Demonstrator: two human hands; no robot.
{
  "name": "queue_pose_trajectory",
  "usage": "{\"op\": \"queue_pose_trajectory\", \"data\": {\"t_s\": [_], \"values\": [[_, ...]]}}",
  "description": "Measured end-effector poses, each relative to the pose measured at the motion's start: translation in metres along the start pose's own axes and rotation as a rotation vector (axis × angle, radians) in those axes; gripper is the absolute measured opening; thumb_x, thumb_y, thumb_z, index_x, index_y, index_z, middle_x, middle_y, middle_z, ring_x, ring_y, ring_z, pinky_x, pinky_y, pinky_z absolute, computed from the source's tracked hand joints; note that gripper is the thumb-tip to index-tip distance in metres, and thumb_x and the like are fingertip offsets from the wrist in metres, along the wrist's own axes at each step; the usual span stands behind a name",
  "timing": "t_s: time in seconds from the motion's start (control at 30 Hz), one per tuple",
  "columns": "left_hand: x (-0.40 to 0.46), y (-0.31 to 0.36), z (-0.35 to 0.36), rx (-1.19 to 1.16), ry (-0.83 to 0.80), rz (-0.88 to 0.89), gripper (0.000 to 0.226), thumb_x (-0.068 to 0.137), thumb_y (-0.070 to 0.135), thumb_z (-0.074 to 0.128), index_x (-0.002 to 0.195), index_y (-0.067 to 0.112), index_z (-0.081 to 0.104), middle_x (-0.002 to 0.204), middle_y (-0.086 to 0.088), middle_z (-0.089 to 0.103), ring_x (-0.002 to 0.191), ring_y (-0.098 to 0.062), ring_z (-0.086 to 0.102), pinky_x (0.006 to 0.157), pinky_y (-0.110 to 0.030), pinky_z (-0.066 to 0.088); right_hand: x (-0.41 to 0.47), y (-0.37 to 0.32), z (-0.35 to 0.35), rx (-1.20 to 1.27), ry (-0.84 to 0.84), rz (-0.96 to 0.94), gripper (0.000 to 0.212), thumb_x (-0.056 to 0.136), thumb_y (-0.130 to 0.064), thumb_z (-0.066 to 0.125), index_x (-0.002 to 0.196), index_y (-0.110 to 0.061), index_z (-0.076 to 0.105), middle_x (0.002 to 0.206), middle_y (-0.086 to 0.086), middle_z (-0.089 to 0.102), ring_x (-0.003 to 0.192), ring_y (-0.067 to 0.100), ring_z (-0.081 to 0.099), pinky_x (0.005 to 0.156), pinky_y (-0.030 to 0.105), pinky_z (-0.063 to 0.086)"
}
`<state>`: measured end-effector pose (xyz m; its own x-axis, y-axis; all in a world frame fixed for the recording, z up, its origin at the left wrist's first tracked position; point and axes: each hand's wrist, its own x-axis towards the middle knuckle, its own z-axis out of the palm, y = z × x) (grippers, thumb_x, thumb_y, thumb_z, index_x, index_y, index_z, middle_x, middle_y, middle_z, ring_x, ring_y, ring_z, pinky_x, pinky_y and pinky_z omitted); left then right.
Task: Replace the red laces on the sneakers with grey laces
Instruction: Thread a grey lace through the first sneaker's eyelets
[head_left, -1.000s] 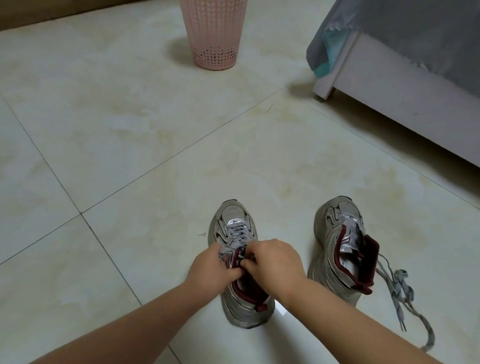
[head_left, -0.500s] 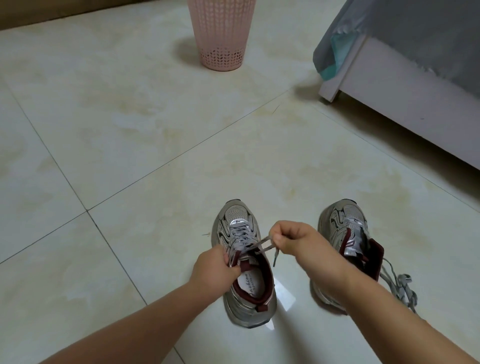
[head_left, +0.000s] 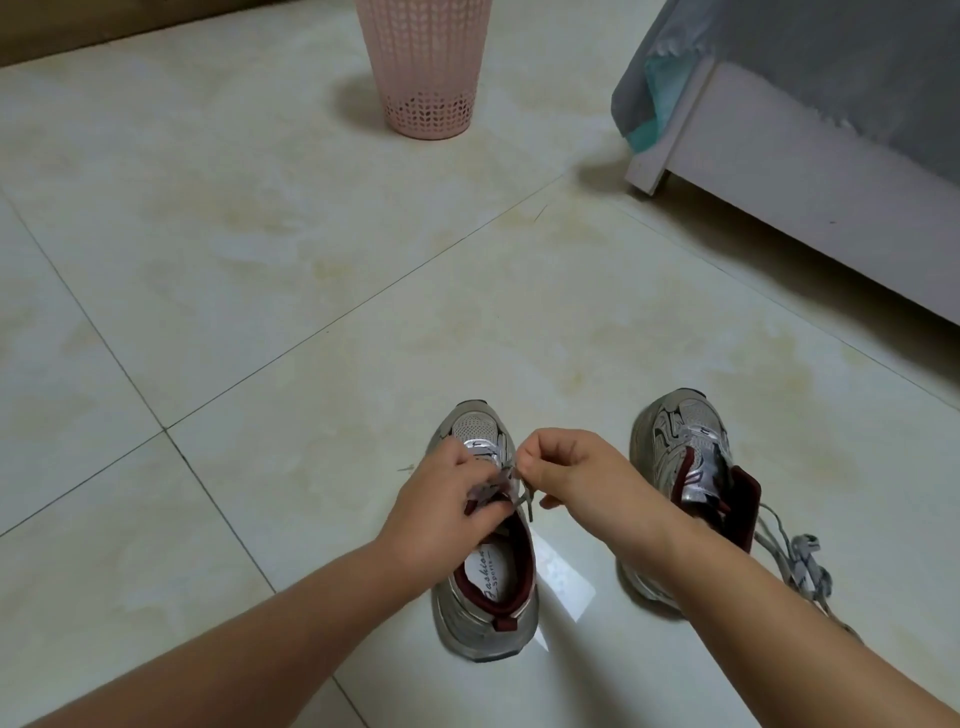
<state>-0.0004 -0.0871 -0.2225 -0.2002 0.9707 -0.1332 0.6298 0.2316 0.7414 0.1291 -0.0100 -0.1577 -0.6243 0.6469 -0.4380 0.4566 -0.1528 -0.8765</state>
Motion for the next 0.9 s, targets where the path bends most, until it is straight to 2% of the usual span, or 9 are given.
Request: {"op": "queue_pose_trajectory", "data": {"t_s": [0.07, 0.13, 0.2, 0.3, 0.4, 0.57, 0.7, 0.8, 0.9], "values": [[0.007, 0.01, -0.005, -0.203, 0.018, -0.073, 0.024, 0.084, 0.015, 0.06, 0.064, 0.027, 0.06, 0.072, 0.013, 0.051, 0.071, -0.006, 0.051, 0.066, -0.021, 0.037, 0.004, -0.004, 0.003, 0.028, 0.025, -0.002, 0.022, 0.092, -0.007, 0.05, 0.072, -0.012, 0.058, 0.068, 0.002, 0.053, 0.061, 0.007, 0.045, 0.058, 0.013, 0.039], [0.013, 0.015, -0.014, -0.499, 0.036, -0.233, 0.03, 0.089, 0.007, 0.053, 0.063, 0.022, 0.059, 0.066, 0.008, 0.06, 0.06, -0.002, 0.055, 0.065, -0.019, 0.043, 0.009, -0.005, 0.002, 0.132, 0.097, 0.023, 0.022, 0.092, -0.003, 0.047, 0.08, -0.011, 0.063, 0.065, 0.003, 0.055, 0.057, 0.009, 0.045, 0.059, 0.017, 0.04], [0.017, 0.016, -0.024, -0.625, 0.036, -0.305, 0.03, 0.094, 0.011, 0.046, 0.068, 0.016, 0.061, 0.065, 0.002, 0.062, 0.055, -0.001, 0.056, 0.058, -0.012, 0.045, 0.014, -0.005, -0.001, 0.191, 0.164, 0.044, 0.023, 0.091, 0.003, 0.044, 0.097, -0.006, 0.064, 0.065, 0.003, 0.058, 0.056, 0.01, 0.046, 0.062, 0.019, 0.043], [0.022, 0.015, -0.037, -0.665, 0.039, -0.331, 0.031, 0.098, 0.019, 0.039, 0.075, 0.015, 0.06, 0.069, 0.001, 0.064, 0.059, -0.004, 0.059, 0.055, -0.011, 0.044, 0.019, -0.003, -0.003, 0.246, 0.191, 0.047, 0.028, 0.089, 0.006, 0.048, 0.111, -0.01, 0.055, 0.068, 0.006, 0.063, 0.058, 0.013, 0.052, 0.07, 0.024, 0.051], [0.027, 0.021, -0.047, -0.71, 0.065, -0.307, 0.029, 0.097, 0.019, 0.041, 0.08, 0.02, 0.063, 0.077, 0.003, 0.063, 0.057, -0.001, 0.061, 0.053, -0.01, 0.046, 0.026, -0.006, 0.001, 0.334, 0.215, 0.089, 0.019, 0.087, 0.001, 0.057, 0.101, -0.012, 0.053, 0.065, 0.007, 0.065, 0.054, 0.013, 0.054, 0.072, 0.032, 0.054], [0.027, 0.026, -0.047, -0.603, 0.103, -0.154, 0.026, 0.092, 0.008, 0.049, 0.098, 0.027, 0.065, 0.104, 0.008, 0.056, 0.072, -0.004, 0.058, 0.059, -0.014, 0.051, 0.042, -0.011, 0.013, 0.434, 0.329, 0.138, 0.018, 0.084, -0.009, 0.066, 0.072, -0.007, 0.053, 0.06, 0.007, 0.06, 0.037, 0.004, 0.047, 0.044, 0.014, 0.043], [0.031, 0.027, -0.046, -0.629, 0.109, -0.159, 0.03, 0.091, 0.005, 0.051, 0.11, 0.024, 0.064, 0.11, 0.017, 0.051, 0.07, 0.003, 0.061, 0.057, -0.017, 0.051, 0.045, -0.012, 0.021, 0.586, 0.23, 0.161, 0.018, 0.091, -0.004, 0.053, 0.074, -0.003, 0.059, 0.057, 0.005, 0.059, 0.044, 0.01, 0.054, 0.046, 0.017, 0.048], [0.035, 0.025, -0.049, -0.643, 0.097, -0.197, 0.028, 0.089, 0.004, 0.053, 0.11, 0.019, 0.065, 0.1, 0.009, 0.063, 0.067, 0.002, 0.059, 0.051, -0.016, 0.051, 0.044, -0.013, 0.021, 0.524, 0.116, 0.139, 0.028, 0.092, 0.007, 0.041, 0.079, -0.004, 0.063, 0.064, 0.006, 0.06, 0.047, 0.007, 0.056, 0.047, 0.015, 0.046], [0.037, 0.021, -0.052, -0.664, 0.086, -0.242, 0.02, 0.086, 0.004, 0.058, 0.1, 0.015, 0.069, 0.089, 0.007, 0.068, 0.059, 0.005, 0.059, 0.049, -0.016, 0.05, 0.043, -0.013, 0.019, 0.468, 0.028, 0.094, 0.025, 0.084, 0.012, 0.048, 0.08, -0.004, 0.066, 0.069, 0.008, 0.066, 0.057, 0.012, 0.058, 0.051, 0.015, 0.044]]}}
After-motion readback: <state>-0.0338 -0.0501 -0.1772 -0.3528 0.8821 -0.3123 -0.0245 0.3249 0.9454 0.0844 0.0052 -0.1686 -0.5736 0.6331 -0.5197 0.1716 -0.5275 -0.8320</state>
